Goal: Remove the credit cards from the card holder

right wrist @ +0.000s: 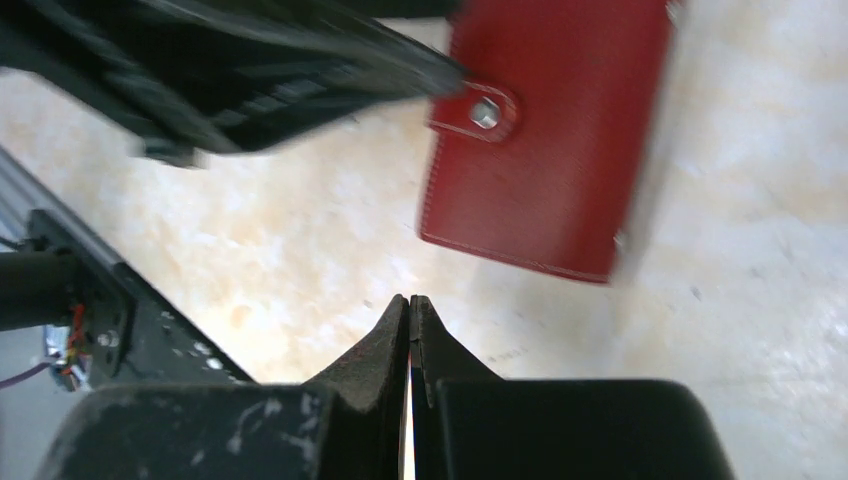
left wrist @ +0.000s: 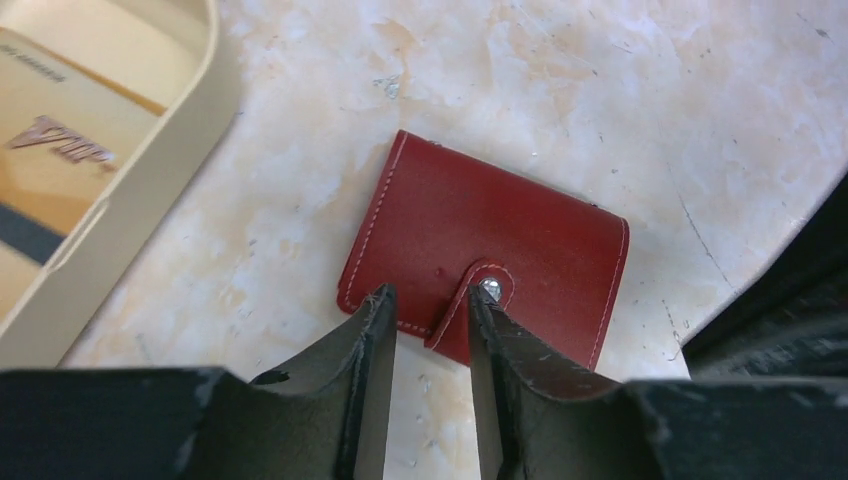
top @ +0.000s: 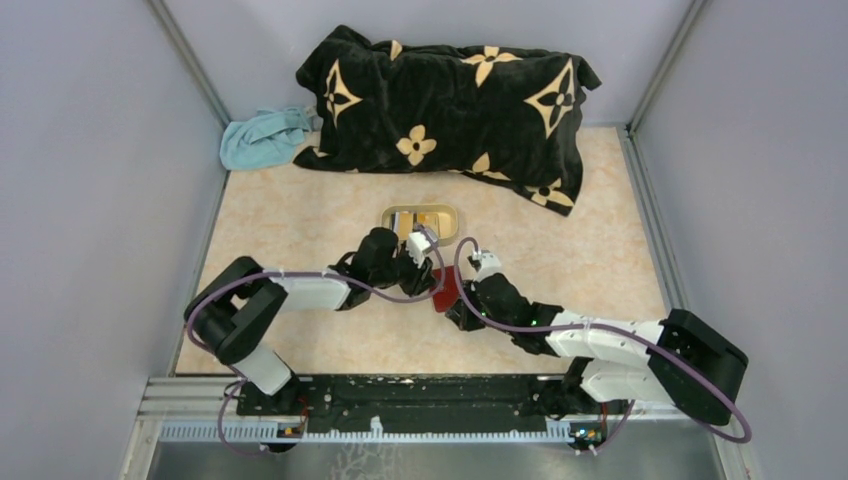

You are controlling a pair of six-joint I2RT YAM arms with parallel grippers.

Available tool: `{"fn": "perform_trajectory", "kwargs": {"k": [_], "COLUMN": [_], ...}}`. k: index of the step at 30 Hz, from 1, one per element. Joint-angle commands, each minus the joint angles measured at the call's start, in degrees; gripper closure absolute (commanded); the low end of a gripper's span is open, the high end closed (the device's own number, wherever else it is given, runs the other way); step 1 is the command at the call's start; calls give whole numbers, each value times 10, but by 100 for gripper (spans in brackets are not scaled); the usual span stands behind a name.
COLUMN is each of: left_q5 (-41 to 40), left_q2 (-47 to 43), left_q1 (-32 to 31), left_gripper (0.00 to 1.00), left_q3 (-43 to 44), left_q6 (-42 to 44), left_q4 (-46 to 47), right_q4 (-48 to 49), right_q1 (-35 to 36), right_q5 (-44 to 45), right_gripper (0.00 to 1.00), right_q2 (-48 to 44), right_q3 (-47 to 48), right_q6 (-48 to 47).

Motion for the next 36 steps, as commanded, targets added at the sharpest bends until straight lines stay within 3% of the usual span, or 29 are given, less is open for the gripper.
{"fn": "perform_trajectory", "kwargs": {"k": [1,4,5,6,7,8,12,15,27,31,36], "left_q5": [-108,-186,-210,-238,-256,-265,-225,-182,-125,-147,-161], "left_q2": [-80,-156,-176,-194,-199,-200,-172,-159,-132,-117,-110], "left_q1": [-16,-21,-21,-20,-19,-18,-16,-16,-16,-16,-16], "left_gripper": [61,60,47,23,6,1,1,8,11,10,11], "left_q3": [-21,-49,-56,-65,-73,-77,-52,-28,-48,-52,-53], "left_q6": [-17,-38,-57,-80,-89,-96,-82,-76,-47,-48,-55], "left_q4": [-8,13,19,33,55,59,35,-3,18,30,37], "right_q4": [11,-20,-28,-36,-44,-51,-64,-53,-76,-75,-86], "right_q1": [1,1,2,2,1,2,0,-7,-87,-82,-19], "right_q5": [29,42,48,54,63,72,90,92,73,43,84], "right_gripper": [100,100,100,100,100,100,100,100,100,100,100], "right_q2": [-20,-28,-30,-31,-30,-31,-29,-34,-92,-104,-93], "right_q3": [-34,-33,-32,-30,-28,-26,-18,-31,-56,-48,-26], "right_q6": [35,33,30,29,29,30,28,33,0,-6,4]}}
